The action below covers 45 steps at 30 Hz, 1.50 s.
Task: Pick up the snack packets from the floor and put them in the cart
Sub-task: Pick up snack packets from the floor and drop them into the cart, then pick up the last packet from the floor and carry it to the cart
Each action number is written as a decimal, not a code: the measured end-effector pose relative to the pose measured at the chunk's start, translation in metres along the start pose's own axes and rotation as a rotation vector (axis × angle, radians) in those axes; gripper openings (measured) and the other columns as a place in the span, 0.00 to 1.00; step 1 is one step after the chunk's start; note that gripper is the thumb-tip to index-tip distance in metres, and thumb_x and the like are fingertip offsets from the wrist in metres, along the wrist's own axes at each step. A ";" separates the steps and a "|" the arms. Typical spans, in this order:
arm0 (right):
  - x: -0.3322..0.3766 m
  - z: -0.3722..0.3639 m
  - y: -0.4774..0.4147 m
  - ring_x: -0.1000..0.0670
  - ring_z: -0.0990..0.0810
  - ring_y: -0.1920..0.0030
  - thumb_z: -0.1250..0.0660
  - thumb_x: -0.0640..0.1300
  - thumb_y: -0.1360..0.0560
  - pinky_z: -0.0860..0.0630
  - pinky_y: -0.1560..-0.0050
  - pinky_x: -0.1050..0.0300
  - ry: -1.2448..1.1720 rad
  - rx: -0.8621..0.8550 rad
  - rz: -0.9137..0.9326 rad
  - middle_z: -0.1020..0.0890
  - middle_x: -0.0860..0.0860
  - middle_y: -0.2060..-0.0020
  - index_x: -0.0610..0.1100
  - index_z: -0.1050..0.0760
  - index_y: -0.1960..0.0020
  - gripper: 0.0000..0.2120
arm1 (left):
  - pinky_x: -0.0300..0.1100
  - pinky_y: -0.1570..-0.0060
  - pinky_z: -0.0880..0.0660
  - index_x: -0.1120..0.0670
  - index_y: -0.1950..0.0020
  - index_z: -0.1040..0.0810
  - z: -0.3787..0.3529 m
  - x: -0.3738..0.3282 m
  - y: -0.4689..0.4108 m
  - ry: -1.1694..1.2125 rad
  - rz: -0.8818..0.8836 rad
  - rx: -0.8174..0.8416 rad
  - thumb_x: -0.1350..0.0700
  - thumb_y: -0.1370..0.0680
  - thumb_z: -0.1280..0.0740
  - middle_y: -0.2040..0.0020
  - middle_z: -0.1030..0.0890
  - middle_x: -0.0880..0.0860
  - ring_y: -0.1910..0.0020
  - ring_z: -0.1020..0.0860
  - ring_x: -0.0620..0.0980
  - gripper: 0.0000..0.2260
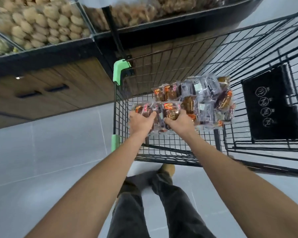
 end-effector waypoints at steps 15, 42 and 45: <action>0.014 -0.031 -0.052 0.42 0.30 0.34 0.32 0.57 0.27 0.31 0.35 0.48 0.006 -0.116 0.076 0.29 0.43 0.35 0.39 0.37 0.30 0.33 | 0.53 0.43 0.26 0.56 0.39 0.30 0.001 -0.005 -0.059 0.053 -0.060 -0.152 0.52 0.29 0.28 0.42 0.24 0.54 0.42 0.26 0.54 0.21; 0.195 -0.106 0.148 0.52 0.21 0.51 0.37 0.42 0.22 0.25 0.49 0.58 -0.004 0.113 0.532 0.20 0.49 0.49 0.43 0.27 0.37 0.14 | 0.45 0.38 0.29 0.53 0.30 0.34 0.228 0.060 0.063 0.233 -0.381 -0.038 0.55 0.24 0.33 0.35 0.26 0.50 0.39 0.26 0.49 0.23; 0.238 -0.166 0.193 0.50 0.22 0.51 0.37 0.41 0.23 0.27 0.52 0.61 0.039 0.202 0.568 0.21 0.46 0.50 0.43 0.27 0.37 0.14 | 0.42 0.39 0.30 0.55 0.29 0.35 0.299 0.115 0.065 0.286 -0.365 -0.094 0.56 0.24 0.33 0.33 0.28 0.52 0.38 0.27 0.50 0.24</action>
Point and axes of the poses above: each hand's wrist, its own y-axis away from the middle knuckle, its own z-axis out of the back of the hand, x = y × z, the point moved 9 cm from there along -y, towards the middle knuckle
